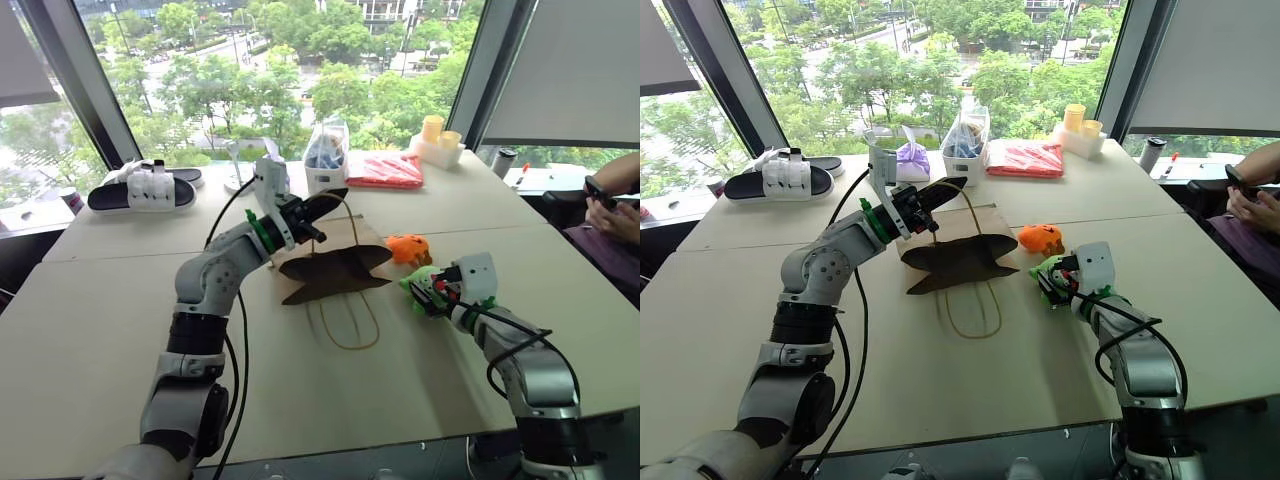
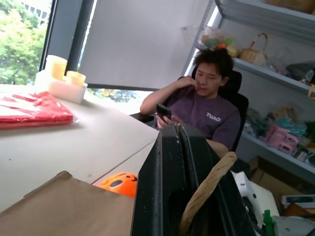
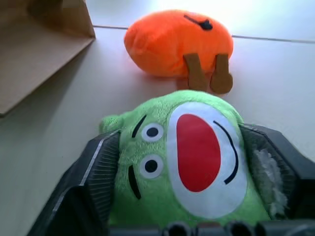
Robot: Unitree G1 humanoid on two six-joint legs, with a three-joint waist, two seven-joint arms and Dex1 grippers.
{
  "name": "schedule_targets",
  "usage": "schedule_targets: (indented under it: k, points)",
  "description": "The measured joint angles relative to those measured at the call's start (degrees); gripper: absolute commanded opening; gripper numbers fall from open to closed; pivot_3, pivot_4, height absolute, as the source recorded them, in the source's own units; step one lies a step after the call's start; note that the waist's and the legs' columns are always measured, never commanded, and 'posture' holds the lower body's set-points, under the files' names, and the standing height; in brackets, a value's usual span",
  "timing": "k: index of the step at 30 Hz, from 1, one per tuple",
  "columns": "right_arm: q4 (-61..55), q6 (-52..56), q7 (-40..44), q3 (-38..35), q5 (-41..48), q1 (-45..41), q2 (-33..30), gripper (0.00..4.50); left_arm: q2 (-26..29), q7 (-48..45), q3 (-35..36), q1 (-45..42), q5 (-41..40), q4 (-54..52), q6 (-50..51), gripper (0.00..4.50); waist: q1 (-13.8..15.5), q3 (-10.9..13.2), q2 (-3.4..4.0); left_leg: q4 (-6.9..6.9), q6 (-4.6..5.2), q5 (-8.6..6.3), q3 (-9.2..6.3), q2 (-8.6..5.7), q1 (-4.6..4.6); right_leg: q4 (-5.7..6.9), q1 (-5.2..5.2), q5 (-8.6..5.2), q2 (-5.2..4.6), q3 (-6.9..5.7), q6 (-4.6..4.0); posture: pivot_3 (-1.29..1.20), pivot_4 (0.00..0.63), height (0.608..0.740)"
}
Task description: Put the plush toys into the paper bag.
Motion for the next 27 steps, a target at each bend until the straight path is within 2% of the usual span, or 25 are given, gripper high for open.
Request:
schedule_targets:
  k: [5,6,10,12,15,19,22,27]
  points:
    - [-0.5,-0.1,1.1,2.0,-0.9,0.1,-1.9,0.18,0.1,0.8,0.1,0.0,-0.1,-1.5,0.0,0.0,-0.1,0.0,0.0,0.0,0.04,-0.03,0.03,0.0,0.0,-0.02,0.0,0.0,0.0,0.02,0.0,0.0,0.15,0.74]
    - [-0.5,-0.2,1.1,2.3,-1.1,0.1,-2.0,0.02,0.1,0.8,0.1,0.0,-0.1,-1.5,0.0,0.0,-0.1,0.0,0.0,0.01,0.04,-0.03,0.04,0.0,0.01,-0.02,0.02,0.0,0.0,0.01,0.0,0.0,0.15,0.74]
    - [-2.2,-1.1,1.9,2.7,-1.3,1.5,-2.7,0.02,0.0,1.0,0.1,0.0,-0.1,-1.6,0.0,0.0,0.0,0.0,0.0,0.05,0.03,-0.01,0.03,0.0,0.01,-0.01,0.05,0.0,0.0,0.01,0.0,0.0,0.15,0.74]
    - [-6.5,-0.2,3.9,1.5,1.3,2.8,-2.8,0.02,-0.1,1.1,0.1,0.0,-0.1,-1.5,0.0,0.0,-0.1,0.0,0.01,0.05,0.03,-0.02,0.03,0.0,0.0,-0.01,0.03,0.0,0.0,0.02,0.01,0.0,0.15,0.74]
    - [-17.8,4.5,8.2,-3.3,10.8,3.0,-3.4,0.02,-0.6,1.5,0.2,-0.2,-0.2,-0.7,0.0,0.0,-0.1,0.0,0.01,0.05,0.05,-0.03,-0.02,0.01,-0.01,-0.01,0.01,0.0,0.0,0.01,0.01,0.0,0.15,0.74]
    - [-29.6,15.9,13.6,-8.4,26.3,1.4,-8.2,0.02,-1.5,2.0,1.0,-1.5,-1.4,0.9,0.4,0.0,0.0,0.0,-0.03,0.06,0.06,-0.03,-0.04,0.02,-0.01,-0.07,0.07,0.0,0.0,-0.02,0.01,0.0,0.15,0.74]
    - [-30.1,20.1,13.0,-7.2,30.2,-0.9,-7.9,0.02,-2.2,2.2,1.3,-2.3,-2.3,0.8,0.8,0.0,0.0,0.0,-0.02,0.07,0.06,-0.03,0.0,0.02,0.0,-0.05,0.07,0.0,0.0,-0.02,0.01,0.0,0.15,0.74]
    - [-26.9,19.8,10.7,-0.3,29.2,-5.1,-5.9,0.02,-3.8,4.3,1.4,-2.2,-4.2,0.1,2.4,0.0,-0.1,0.0,-0.02,0.07,0.06,-0.03,-0.01,0.02,0.0,-0.02,0.03,0.0,0.0,-0.02,0.01,0.0,0.15,0.74]
